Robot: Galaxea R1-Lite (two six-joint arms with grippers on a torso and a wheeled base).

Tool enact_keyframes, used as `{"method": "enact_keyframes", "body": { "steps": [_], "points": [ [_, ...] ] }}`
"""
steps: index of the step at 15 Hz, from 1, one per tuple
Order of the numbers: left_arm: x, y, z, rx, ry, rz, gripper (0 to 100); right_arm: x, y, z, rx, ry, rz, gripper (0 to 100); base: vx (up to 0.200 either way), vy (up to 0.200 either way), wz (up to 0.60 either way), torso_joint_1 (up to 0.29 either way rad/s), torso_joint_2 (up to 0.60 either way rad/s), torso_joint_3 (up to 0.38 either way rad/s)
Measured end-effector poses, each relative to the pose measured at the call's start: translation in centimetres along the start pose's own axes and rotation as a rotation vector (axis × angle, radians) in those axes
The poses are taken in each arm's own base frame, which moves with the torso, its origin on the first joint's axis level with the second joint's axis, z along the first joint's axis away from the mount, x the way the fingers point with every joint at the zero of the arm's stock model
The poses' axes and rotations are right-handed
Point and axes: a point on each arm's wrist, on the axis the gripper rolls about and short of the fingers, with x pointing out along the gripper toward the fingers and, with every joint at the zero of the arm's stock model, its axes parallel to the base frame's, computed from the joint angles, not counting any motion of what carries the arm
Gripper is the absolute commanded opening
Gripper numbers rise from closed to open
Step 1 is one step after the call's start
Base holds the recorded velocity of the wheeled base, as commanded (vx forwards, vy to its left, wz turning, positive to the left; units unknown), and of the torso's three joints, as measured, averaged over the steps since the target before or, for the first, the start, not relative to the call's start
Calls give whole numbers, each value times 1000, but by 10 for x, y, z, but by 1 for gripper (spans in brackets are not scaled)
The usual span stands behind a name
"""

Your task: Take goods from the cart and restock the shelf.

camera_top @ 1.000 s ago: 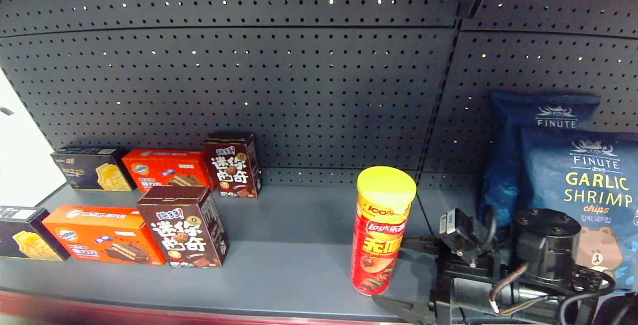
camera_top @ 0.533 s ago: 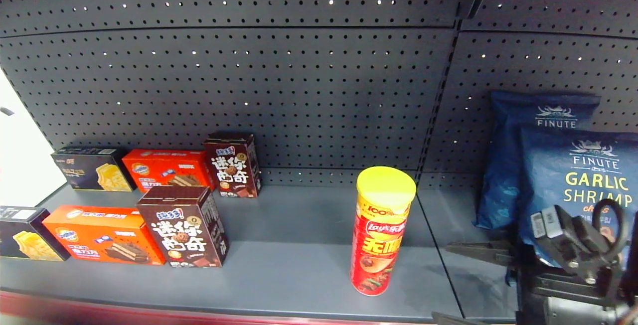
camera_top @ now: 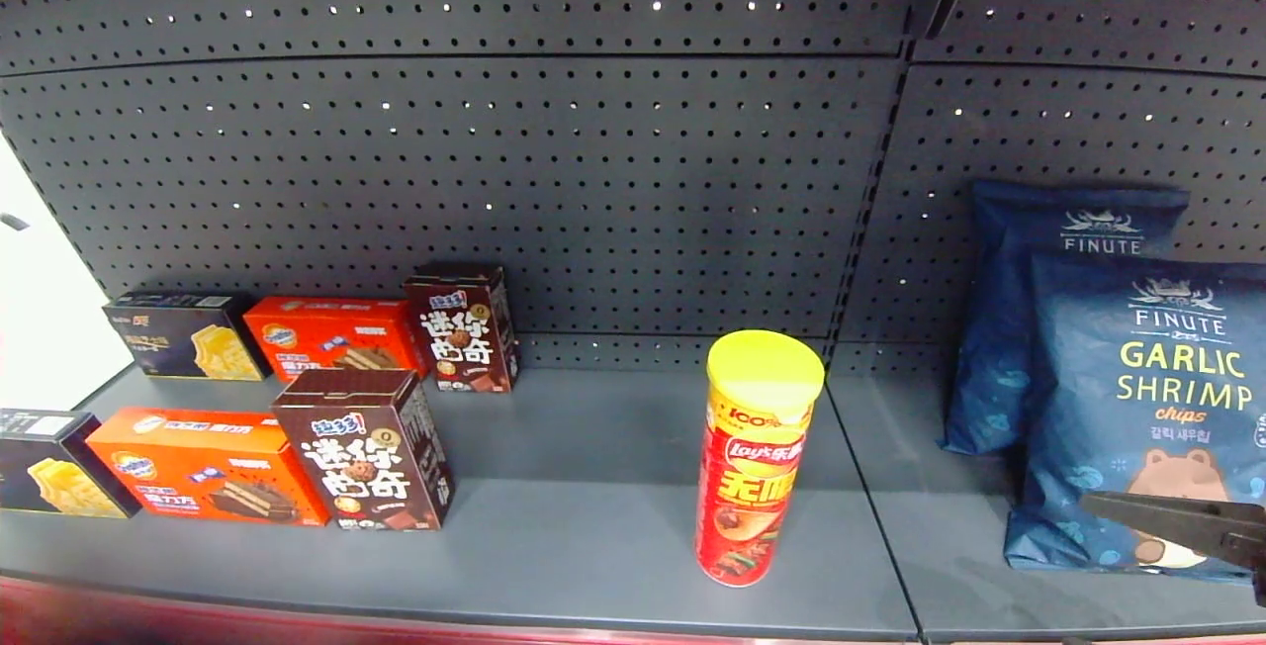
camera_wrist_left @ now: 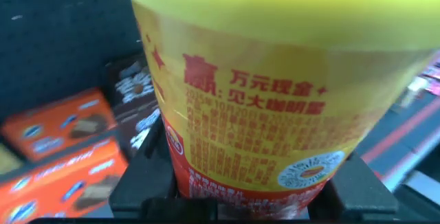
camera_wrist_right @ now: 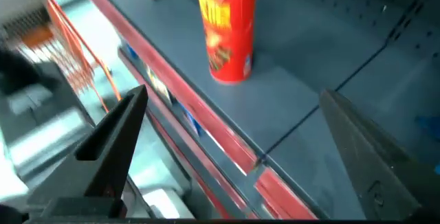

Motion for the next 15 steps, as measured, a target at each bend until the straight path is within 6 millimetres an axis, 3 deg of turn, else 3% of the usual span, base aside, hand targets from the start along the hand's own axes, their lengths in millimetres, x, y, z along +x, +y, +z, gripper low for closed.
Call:
{"method": "enact_keyframes", "body": {
  "steps": [4,7,15],
  "points": [
    [49,23,33,-26,55,-64,0,-7,2,-2,15,-19,0,100,0,0,0,0,0,0],
    [93,38,45,-38,75,-129,0,-7,2,-5,18,-8,0,100,0,0,0,0,0,0],
    [192,39,22,-80,144,-306,0,-1,0,-2,25,5,-7,100,0,0,0,0,0,0]
  ]
}}
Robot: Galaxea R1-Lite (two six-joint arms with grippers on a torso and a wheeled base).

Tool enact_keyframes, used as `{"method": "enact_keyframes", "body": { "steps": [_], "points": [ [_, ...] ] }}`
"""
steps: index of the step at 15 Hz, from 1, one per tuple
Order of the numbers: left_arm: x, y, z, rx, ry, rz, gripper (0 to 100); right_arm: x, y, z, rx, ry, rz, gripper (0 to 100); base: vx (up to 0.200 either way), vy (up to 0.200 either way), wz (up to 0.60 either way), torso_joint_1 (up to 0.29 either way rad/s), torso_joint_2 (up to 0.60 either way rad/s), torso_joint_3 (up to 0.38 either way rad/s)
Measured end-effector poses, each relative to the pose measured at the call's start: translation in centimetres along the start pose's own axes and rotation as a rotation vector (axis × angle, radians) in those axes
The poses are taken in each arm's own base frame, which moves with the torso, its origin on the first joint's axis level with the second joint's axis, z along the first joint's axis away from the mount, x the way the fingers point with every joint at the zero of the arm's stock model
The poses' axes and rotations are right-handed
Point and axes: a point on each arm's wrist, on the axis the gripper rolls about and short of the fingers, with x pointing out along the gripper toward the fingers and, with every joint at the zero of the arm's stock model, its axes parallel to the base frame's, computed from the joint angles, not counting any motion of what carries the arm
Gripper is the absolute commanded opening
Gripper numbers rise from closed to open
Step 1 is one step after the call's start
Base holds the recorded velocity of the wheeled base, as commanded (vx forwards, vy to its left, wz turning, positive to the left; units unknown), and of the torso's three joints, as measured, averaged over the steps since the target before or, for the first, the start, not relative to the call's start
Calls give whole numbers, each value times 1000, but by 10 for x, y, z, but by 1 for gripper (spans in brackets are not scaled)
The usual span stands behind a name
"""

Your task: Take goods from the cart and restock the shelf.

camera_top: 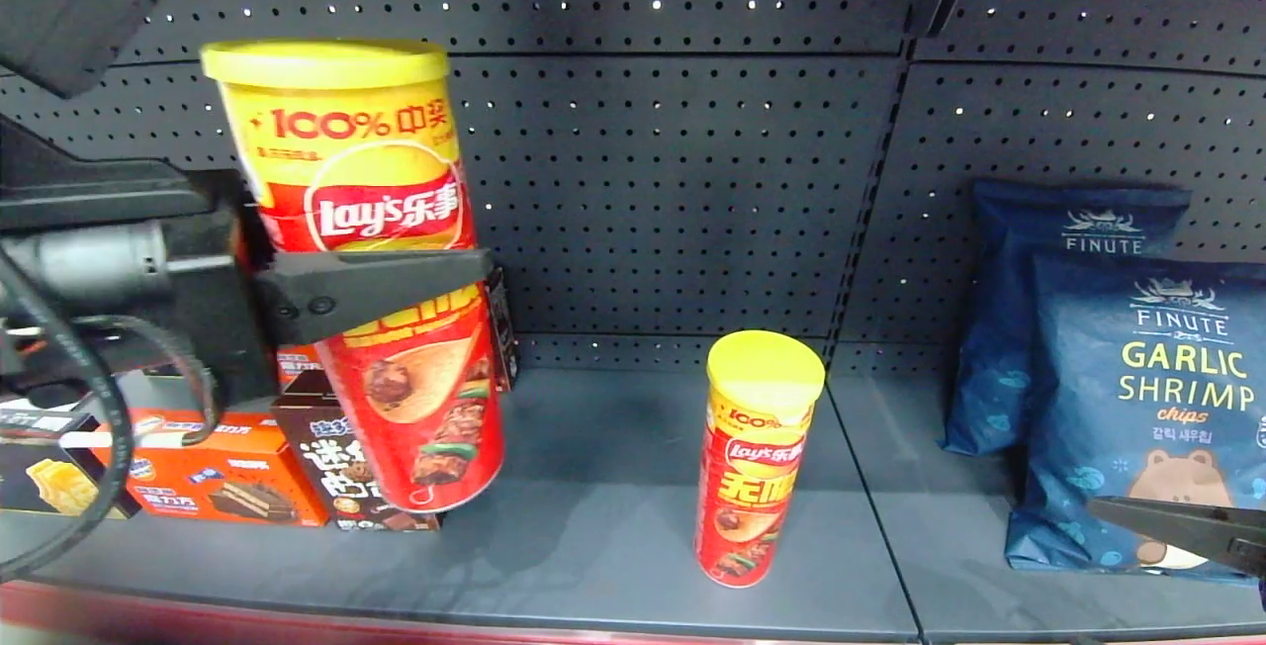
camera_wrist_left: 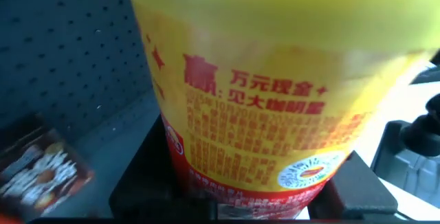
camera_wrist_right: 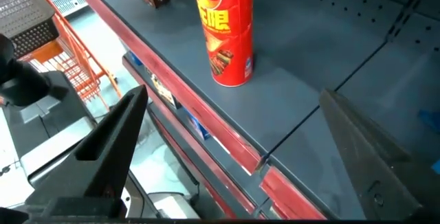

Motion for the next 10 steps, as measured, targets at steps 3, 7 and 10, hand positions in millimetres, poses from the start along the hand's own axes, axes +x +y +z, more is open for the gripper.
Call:
{"method": "enact_keyframes", "body": {
  "steps": [3,7,10],
  "points": [
    [29,11,-10,-2,4,-17,0,2,-1,2,0,-1,-2,100,0,0,0,0,0,0],
    [63,29,-22,20,-38,-21,0,5,-1,5,1,3,0,100,0,0,0,0,0,0],
    [92,44,-35,37,-71,-29,0,6,-2,6,1,4,0,100,0,0,0,0,0,0]
  ]
}}
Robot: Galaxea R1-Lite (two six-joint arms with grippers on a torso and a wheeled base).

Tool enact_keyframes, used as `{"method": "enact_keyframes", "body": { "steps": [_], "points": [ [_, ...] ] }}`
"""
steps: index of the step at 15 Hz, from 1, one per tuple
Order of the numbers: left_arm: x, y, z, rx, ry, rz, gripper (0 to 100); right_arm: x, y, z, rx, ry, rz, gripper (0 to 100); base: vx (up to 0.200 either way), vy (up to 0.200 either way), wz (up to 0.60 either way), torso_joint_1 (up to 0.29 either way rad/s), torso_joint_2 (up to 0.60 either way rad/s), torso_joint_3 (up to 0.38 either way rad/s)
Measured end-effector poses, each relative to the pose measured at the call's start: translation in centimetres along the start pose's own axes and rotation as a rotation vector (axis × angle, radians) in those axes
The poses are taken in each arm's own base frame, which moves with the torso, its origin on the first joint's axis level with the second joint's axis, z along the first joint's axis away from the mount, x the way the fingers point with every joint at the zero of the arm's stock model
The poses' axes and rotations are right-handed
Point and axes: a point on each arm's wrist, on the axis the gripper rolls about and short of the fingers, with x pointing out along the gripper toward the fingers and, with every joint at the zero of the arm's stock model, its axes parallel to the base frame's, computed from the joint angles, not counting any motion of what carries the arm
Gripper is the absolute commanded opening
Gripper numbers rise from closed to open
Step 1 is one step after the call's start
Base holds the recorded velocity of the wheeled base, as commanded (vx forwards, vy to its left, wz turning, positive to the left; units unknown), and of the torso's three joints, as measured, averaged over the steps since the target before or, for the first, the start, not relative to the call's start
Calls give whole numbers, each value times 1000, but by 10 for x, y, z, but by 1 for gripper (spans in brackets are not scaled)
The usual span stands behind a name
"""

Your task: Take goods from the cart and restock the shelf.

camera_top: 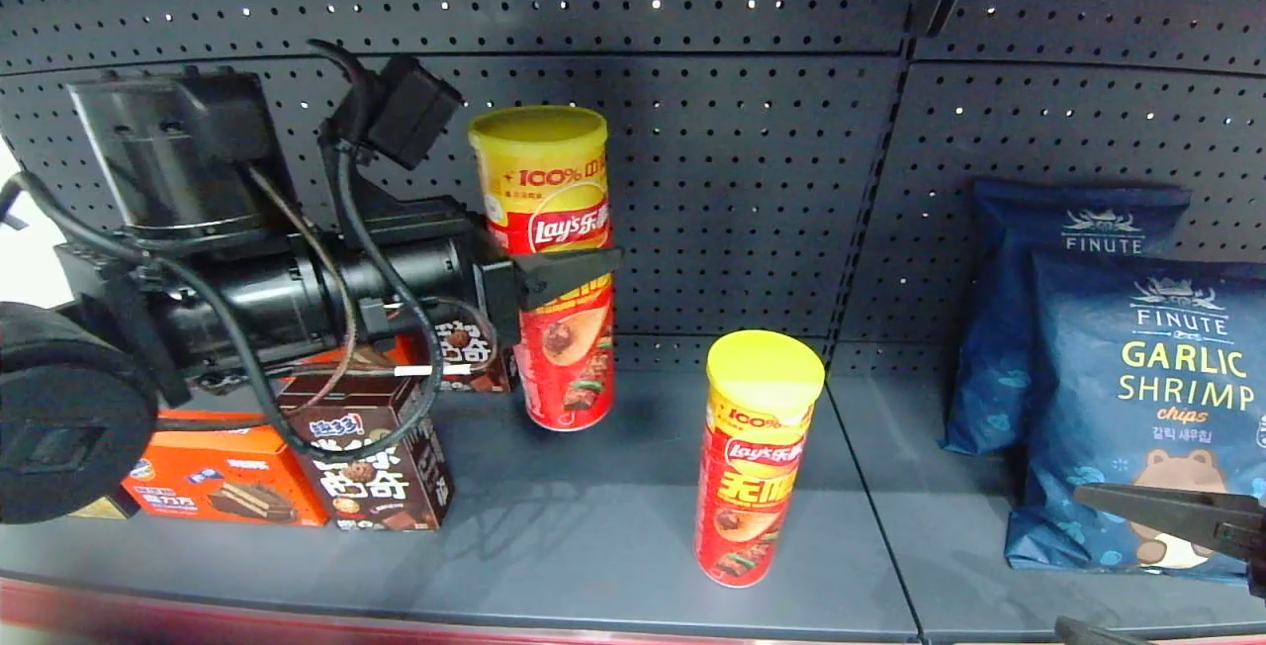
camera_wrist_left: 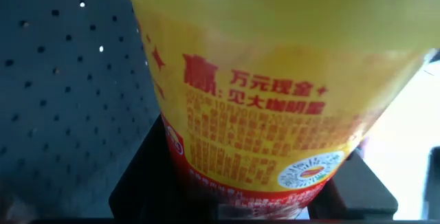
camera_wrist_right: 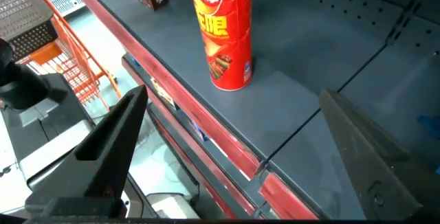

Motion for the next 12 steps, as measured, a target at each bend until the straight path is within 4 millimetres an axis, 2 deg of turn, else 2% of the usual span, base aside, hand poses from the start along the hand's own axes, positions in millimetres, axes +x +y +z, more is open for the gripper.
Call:
{"method": "enact_keyframes", "body": {
  "steps": [7,12],
  "points": [
    [62,29,-29,13,-56,-202,0,1,0,2,1,-4,6,100,0,0,0,0,0,0],
    [81,39,-47,-30,-34,-308,0,1,0,2,2,-3,6,100,0,0,0,0,0,0]
  ]
}}
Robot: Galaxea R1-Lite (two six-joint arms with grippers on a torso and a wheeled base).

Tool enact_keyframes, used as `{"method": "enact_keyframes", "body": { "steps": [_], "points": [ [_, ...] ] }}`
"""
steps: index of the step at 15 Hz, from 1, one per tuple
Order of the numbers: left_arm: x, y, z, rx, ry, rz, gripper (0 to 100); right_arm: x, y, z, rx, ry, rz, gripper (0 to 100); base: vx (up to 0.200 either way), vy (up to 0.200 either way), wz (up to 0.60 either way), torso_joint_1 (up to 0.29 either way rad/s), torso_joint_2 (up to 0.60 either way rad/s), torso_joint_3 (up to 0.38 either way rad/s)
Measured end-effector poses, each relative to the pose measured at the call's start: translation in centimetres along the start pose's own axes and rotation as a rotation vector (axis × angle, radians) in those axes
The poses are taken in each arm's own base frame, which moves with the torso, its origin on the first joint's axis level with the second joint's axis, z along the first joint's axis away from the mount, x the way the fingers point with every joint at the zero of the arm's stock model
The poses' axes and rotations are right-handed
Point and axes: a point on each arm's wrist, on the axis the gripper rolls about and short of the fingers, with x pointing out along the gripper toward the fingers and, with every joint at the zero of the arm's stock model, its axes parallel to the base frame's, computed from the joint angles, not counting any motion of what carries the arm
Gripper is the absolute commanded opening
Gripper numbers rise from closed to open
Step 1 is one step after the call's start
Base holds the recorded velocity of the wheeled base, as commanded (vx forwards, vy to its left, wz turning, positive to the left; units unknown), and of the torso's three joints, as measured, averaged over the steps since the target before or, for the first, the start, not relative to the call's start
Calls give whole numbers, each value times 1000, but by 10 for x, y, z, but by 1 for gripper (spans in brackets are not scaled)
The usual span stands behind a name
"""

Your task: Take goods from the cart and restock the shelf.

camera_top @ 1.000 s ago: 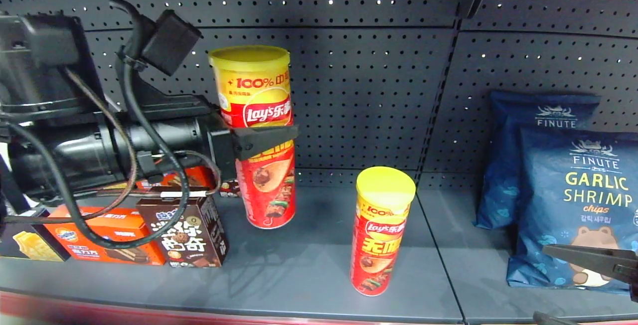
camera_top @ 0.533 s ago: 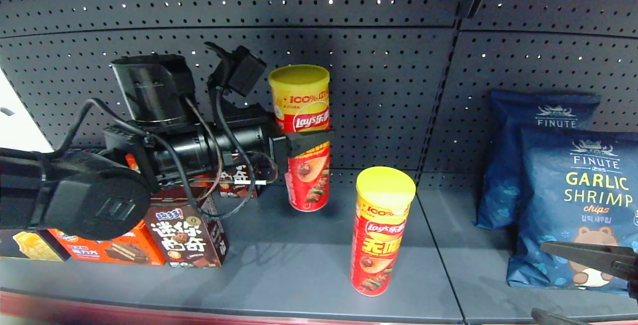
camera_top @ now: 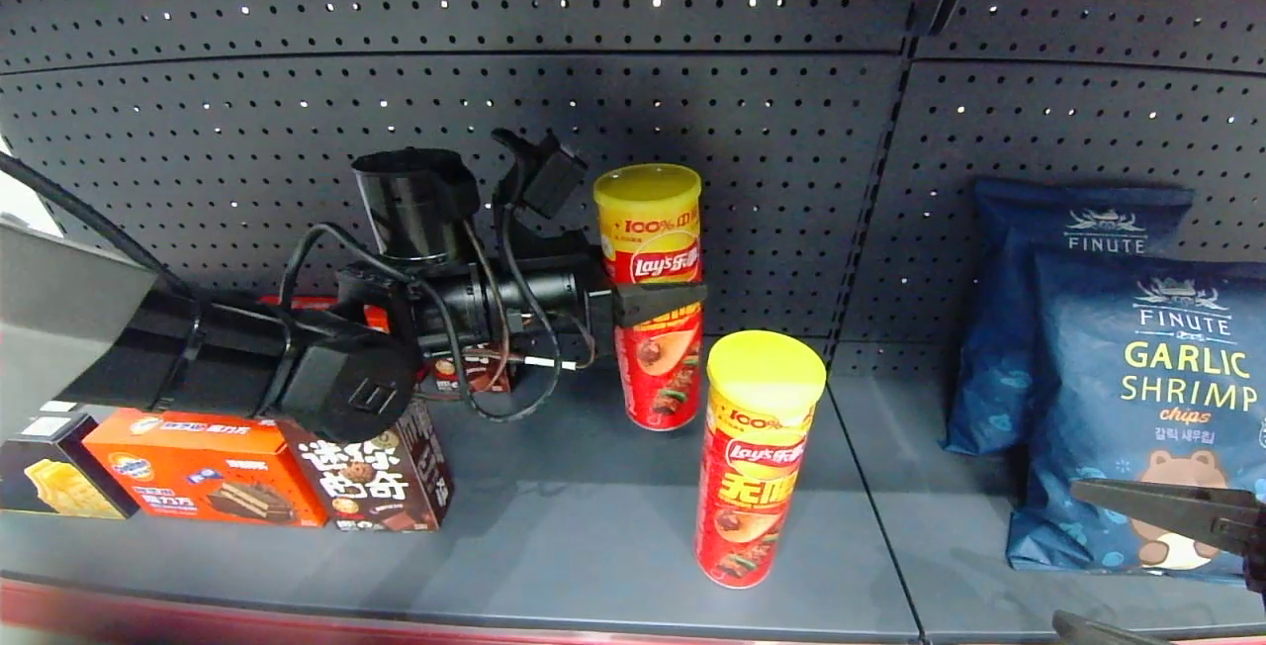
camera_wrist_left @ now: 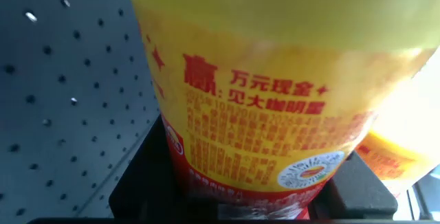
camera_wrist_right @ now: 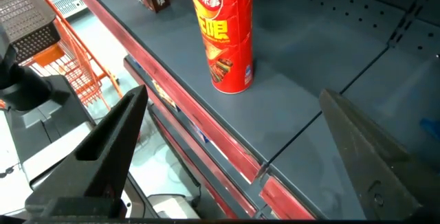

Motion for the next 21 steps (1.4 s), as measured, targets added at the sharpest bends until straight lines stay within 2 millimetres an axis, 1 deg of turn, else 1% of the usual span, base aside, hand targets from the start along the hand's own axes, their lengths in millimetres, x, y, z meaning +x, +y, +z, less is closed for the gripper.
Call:
{"method": "enact_keyframes", "body": {
  "steps": [4,7,11,16,21],
  "points": [
    [9,13,-17,-23,23,-11,0,0,0,0,0,-1,0,100,0,0,0,0,0,0],
    [20,19,-26,-14,14,-20,0,0,0,1,-1,-3,0,100,0,0,0,0,0,0],
    [29,25,-39,-30,28,-25,0,0,0,1,0,-3,-1,100,0,0,0,0,0,0],
    [31,27,-47,-42,39,-26,0,0,0,0,0,0,-1,100,0,0,0,0,0,0],
    [40,29,-50,-38,36,-36,0,0,0,-1,2,4,-1,100,0,0,0,0,0,0]
  ]
}}
